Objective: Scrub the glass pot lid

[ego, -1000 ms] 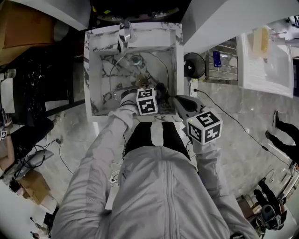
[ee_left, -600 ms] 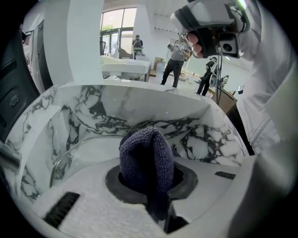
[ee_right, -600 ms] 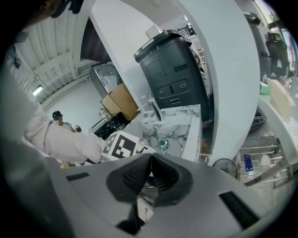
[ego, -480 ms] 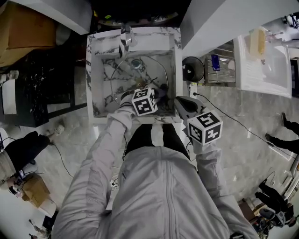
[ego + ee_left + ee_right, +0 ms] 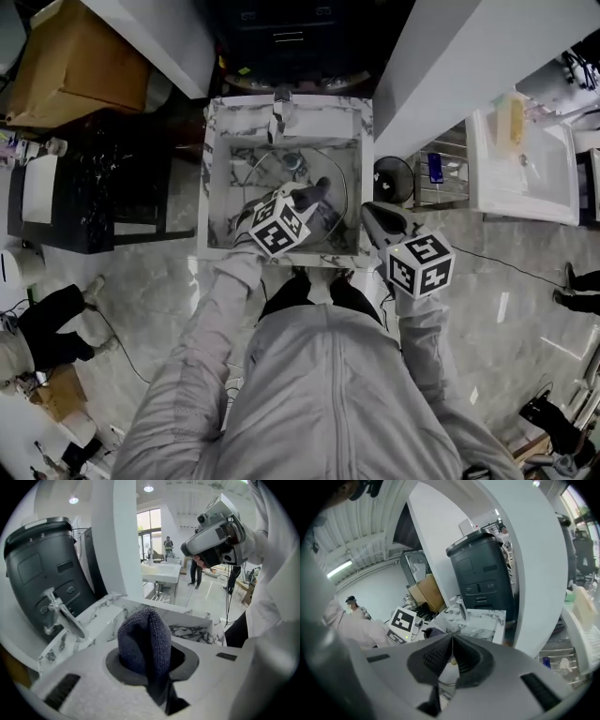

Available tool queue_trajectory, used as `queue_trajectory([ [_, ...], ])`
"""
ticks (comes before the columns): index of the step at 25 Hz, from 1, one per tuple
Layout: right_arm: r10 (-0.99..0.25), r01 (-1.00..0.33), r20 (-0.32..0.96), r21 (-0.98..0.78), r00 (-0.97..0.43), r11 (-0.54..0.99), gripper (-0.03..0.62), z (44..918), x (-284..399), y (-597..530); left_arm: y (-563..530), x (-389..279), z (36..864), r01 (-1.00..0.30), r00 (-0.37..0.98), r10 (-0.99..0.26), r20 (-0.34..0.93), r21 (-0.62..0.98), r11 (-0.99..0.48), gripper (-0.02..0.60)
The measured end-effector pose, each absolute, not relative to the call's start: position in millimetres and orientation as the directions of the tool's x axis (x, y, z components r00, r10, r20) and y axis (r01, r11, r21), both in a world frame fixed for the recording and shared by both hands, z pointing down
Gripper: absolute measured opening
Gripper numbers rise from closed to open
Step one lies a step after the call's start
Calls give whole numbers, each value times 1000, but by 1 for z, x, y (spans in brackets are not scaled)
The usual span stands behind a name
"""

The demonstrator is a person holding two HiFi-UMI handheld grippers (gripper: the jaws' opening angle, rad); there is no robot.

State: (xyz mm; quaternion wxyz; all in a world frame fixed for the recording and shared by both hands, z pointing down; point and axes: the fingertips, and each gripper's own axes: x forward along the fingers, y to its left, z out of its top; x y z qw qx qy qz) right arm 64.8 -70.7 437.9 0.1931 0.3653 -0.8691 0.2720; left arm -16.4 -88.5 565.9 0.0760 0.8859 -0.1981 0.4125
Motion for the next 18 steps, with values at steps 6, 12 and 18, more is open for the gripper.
queue_trajectory([
  [6,-575,-731,478,-252,-664,634,30,396,57,-80,-109,-42,509,-553,571,-461,679,-98,-828,72],
  [12,-607,-721,446,-140,-658,679,30,361,53,-91,-117,-62,459,-634,564,-573,595,-133,-762,72],
  [18,-646,-716,398,-40,-651,697,29,326,53,-108,-126,-81,407,-707,553,-673,491,-151,-691,72],
])
